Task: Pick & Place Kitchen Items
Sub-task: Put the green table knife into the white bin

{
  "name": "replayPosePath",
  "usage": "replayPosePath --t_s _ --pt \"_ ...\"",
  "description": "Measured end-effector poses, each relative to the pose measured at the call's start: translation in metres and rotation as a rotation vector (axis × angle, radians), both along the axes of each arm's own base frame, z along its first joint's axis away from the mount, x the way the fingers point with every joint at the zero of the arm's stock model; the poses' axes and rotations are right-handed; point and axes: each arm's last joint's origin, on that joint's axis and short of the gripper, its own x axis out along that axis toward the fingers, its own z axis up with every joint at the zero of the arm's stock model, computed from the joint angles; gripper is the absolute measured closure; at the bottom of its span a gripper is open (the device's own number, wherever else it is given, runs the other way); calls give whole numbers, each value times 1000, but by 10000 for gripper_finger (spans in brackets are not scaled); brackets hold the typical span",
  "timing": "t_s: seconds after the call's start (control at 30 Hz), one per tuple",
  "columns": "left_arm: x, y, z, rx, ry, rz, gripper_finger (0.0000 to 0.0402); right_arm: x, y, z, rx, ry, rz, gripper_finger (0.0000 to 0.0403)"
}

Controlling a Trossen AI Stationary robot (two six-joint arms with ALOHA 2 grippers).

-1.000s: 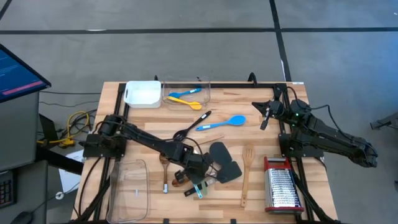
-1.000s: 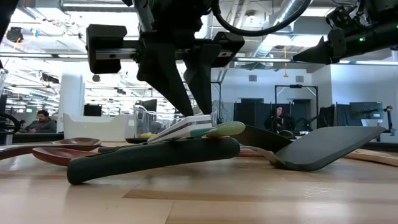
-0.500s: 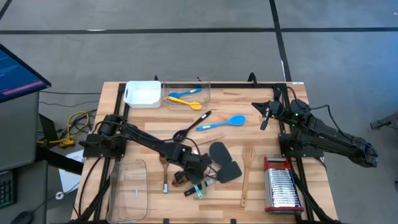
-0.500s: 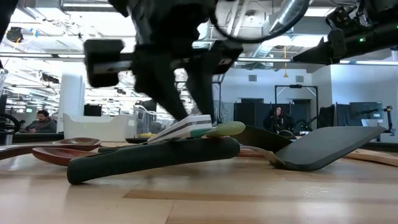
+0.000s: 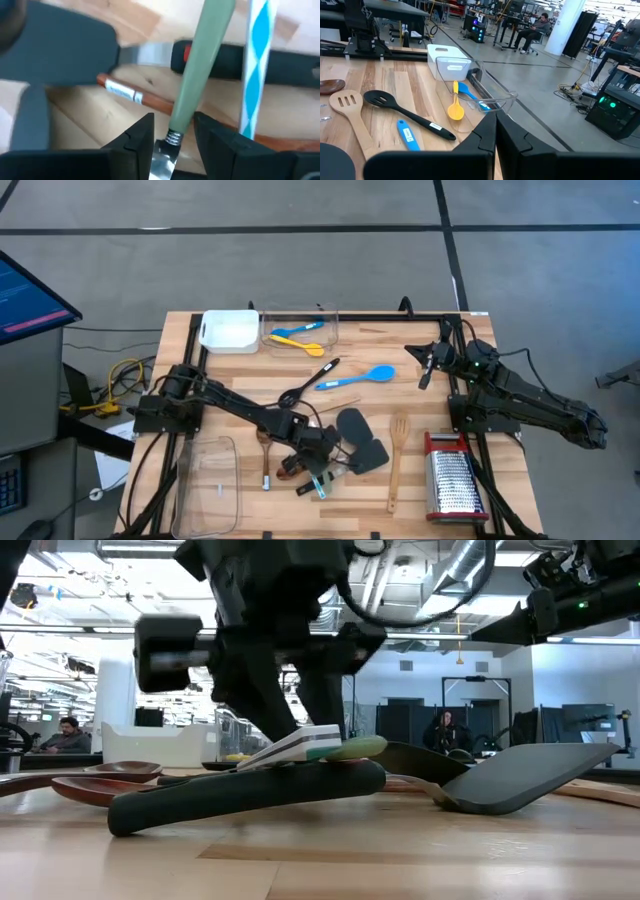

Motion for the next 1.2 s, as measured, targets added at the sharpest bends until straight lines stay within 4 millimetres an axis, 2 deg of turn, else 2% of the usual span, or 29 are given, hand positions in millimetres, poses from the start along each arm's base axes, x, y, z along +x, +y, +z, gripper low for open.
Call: replayPosePath --t_s 0.23,0.57,0.87,1.03,1.2 --pt "2 -1 -13 -16 17 -8 275 0 0 0 2 2 0 401" --pt "3 -1 -11 -28 9 9 278 -1 -1 0 2 3 -15 401" --pt "3 -1 -11 -29 10 12 338 -1 -1 -1 4 5 -15 401" --pt "3 -1 -11 -62 23 71 379 -1 -1 -1 4 6 -15 401" --pt "3 -1 -11 -74 28 92 377 -1 -1 -1 5 6 -15 401"
